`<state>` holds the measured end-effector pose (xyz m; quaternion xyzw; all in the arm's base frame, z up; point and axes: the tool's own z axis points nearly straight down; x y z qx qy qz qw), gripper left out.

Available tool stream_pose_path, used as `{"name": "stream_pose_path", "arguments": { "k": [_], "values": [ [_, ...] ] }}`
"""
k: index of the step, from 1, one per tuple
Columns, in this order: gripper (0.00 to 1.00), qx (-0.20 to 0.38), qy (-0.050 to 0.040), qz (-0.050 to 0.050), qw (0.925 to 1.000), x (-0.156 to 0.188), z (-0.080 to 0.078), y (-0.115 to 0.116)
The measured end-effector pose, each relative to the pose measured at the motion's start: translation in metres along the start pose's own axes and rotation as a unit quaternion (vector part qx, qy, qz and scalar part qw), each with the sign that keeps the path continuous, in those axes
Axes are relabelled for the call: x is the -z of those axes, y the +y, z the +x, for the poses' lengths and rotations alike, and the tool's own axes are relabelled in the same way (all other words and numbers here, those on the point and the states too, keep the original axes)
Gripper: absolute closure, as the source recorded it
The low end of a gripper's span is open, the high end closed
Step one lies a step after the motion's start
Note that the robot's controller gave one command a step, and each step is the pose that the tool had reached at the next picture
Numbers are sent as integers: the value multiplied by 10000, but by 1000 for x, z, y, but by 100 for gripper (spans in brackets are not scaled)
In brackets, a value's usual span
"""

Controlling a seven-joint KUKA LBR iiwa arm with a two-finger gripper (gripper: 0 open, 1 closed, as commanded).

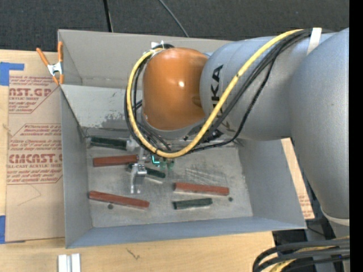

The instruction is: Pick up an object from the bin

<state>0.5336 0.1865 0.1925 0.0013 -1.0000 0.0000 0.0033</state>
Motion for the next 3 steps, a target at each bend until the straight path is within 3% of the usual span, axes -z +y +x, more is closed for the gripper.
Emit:
{"name": "stream_pose_path", "arguments": {
  "k": [1, 2, 3],
  "values": [
    [100, -13, -38, -7, 10000, 4, -2, -1],
    [100, -13, -38, -7, 10000, 4, -2, -1],
    [100, 3149, -66, 9, 9491, 133, -21, -47]
  ]
}}
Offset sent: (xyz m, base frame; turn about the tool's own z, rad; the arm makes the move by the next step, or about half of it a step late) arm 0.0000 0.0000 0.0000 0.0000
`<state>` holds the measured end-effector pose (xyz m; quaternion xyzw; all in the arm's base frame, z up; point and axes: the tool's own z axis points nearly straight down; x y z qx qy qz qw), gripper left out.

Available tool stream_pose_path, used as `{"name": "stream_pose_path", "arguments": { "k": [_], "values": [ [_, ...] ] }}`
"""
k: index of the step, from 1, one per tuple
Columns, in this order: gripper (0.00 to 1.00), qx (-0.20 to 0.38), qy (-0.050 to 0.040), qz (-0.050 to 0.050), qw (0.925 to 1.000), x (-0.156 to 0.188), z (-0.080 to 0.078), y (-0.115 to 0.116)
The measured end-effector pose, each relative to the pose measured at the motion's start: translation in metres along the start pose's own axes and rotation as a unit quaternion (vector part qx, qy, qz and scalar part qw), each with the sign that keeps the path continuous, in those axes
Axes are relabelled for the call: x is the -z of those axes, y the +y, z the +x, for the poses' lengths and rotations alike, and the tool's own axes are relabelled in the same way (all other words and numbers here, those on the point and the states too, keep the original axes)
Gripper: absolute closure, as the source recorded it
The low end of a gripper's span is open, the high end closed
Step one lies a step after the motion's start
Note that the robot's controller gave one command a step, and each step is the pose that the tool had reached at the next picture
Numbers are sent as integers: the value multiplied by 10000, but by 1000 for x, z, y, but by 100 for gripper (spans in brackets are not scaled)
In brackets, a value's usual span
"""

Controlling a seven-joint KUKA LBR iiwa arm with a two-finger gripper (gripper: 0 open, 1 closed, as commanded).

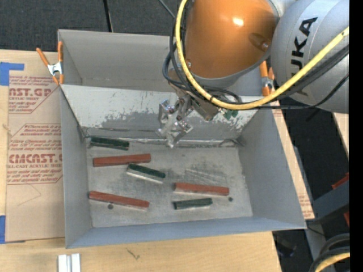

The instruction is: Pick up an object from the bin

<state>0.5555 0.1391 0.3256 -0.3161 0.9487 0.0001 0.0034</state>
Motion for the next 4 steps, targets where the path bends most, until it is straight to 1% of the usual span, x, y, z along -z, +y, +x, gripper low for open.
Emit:
{"name": "stream_pose_path", "arguments": {
  "k": [1, 2, 3, 4],
  "values": [
    [100, -2, 10, -10, 10000, -1, 0, 1],
    [0, 947, 44, -30, 9955, -86, 17, 23],
    [0, 941, 18, -18, 9956, -84, 16, 22],
    [0, 704, -16, 1, 9975, -131, 24, -7]
  ]
}}
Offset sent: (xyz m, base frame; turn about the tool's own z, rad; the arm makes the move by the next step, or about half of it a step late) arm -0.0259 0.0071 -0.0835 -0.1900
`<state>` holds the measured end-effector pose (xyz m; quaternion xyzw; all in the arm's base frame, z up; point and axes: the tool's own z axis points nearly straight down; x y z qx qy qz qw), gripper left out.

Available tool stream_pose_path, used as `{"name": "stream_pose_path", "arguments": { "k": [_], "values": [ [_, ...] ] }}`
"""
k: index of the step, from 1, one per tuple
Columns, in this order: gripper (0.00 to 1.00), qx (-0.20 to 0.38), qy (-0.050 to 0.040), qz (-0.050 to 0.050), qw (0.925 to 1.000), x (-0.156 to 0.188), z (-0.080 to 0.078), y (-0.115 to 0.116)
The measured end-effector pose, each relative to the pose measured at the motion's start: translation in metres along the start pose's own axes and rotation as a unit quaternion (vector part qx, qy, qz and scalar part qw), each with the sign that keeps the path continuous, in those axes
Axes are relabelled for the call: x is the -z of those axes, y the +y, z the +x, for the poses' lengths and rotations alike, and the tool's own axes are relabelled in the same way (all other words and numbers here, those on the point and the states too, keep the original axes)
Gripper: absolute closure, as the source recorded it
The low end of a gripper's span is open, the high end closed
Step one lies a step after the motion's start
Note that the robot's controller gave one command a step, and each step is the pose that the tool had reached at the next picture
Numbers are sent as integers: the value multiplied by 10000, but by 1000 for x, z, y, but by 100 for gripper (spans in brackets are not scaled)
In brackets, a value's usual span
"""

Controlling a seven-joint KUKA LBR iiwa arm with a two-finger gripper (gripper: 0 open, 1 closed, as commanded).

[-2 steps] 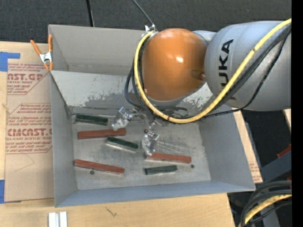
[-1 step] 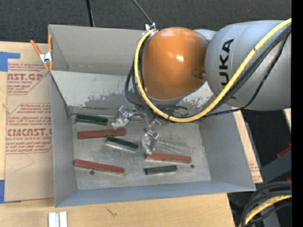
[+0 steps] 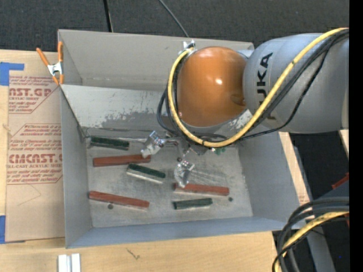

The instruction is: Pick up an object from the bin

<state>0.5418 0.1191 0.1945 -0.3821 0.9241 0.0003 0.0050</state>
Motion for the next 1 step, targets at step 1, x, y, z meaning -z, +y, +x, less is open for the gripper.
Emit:
{"name": "stream_pose_path", "arguments": {
  "k": [1],
  "values": [
    [0, 93, 18, -7, 10000, -69, 9, -18]
  ]
}}
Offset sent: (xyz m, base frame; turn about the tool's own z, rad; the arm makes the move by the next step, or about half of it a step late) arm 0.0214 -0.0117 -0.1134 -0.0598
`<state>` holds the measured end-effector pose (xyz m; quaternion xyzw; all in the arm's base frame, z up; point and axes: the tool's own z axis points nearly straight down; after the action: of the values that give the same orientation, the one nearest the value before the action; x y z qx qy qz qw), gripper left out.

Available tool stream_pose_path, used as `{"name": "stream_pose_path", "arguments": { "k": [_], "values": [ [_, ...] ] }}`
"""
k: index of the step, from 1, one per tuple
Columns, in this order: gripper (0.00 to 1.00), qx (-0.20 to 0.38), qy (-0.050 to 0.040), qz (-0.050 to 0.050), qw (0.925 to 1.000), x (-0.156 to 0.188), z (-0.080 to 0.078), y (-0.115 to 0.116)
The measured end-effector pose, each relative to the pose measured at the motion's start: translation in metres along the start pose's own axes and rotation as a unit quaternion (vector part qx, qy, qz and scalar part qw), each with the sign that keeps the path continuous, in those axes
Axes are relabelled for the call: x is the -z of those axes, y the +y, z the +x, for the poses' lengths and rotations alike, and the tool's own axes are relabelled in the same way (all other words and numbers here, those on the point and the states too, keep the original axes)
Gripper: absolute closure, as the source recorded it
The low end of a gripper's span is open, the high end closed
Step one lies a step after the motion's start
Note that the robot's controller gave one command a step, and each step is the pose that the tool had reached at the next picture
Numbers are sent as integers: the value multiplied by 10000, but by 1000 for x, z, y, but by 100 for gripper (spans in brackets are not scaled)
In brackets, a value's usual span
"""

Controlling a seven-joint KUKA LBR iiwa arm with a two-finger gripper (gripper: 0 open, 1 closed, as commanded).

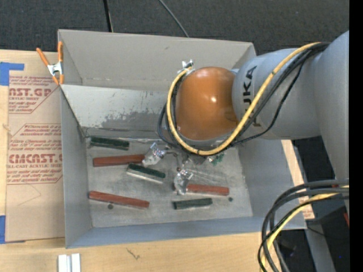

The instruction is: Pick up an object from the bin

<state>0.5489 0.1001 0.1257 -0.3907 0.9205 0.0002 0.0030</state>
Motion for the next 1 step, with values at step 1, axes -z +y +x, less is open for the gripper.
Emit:
{"name": "stream_pose_path", "arguments": {
  "k": [1],
  "values": [
    [100, 201, -68, 14, 9998, -38, -22, -5]
  ]
}}
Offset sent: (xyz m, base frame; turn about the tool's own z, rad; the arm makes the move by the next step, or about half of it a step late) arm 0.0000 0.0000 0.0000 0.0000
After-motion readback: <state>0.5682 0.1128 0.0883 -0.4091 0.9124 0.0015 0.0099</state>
